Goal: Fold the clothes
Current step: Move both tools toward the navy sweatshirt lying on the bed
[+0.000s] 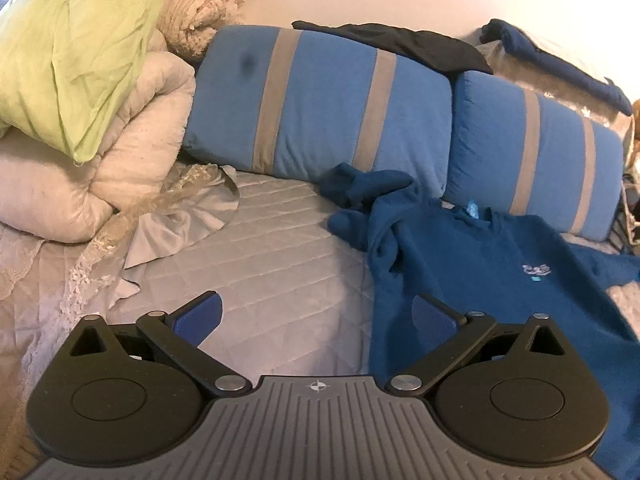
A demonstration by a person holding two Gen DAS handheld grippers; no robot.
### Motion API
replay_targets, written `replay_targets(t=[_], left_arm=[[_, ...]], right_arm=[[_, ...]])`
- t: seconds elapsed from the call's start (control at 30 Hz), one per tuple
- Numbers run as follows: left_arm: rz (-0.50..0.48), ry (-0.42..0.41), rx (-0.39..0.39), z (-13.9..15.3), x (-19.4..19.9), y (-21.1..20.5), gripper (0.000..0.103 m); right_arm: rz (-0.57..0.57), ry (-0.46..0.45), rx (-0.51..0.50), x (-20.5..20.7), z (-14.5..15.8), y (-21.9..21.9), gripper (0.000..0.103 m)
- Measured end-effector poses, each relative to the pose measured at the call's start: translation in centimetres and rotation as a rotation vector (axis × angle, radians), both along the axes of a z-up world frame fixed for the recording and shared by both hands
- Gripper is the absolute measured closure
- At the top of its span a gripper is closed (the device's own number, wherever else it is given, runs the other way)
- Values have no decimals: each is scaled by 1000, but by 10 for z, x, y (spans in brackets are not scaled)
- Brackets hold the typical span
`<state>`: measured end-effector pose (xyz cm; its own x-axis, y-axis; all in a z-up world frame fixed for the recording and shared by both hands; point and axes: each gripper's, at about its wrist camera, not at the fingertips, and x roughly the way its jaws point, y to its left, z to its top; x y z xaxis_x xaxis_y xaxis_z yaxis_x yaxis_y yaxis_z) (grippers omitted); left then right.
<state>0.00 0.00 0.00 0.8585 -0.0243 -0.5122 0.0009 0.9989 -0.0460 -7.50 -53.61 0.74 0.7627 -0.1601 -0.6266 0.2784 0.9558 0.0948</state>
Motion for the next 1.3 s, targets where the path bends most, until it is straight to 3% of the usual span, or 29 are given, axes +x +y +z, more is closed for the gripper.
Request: replay_targets(t=[0.17, 0.33, 0.57, 0.8, 0.97, 1.3], left_arm=[[12, -4, 0, 2, -2, 0, 0], [21, -11, -18, 4, -5, 4, 0], [2, -48, 6, 21, -21, 11, 0], [-20, -100, 44, 33, -39, 17, 0], [-68, -128, -28, 31, -51, 32, 0], [-206, -66, -60, 11, -64, 41, 0]], right_arm=[[-6, 7, -37, 0, 6, 10, 0], [-39, -25, -185, -10, 20, 12, 0], [36, -82, -166, -24, 24, 6, 0], [130, -126, -22, -47, 17, -17, 0], [150, -135, 33, -63, 22, -30, 0], [245, -127, 106, -93, 20, -51, 0]])
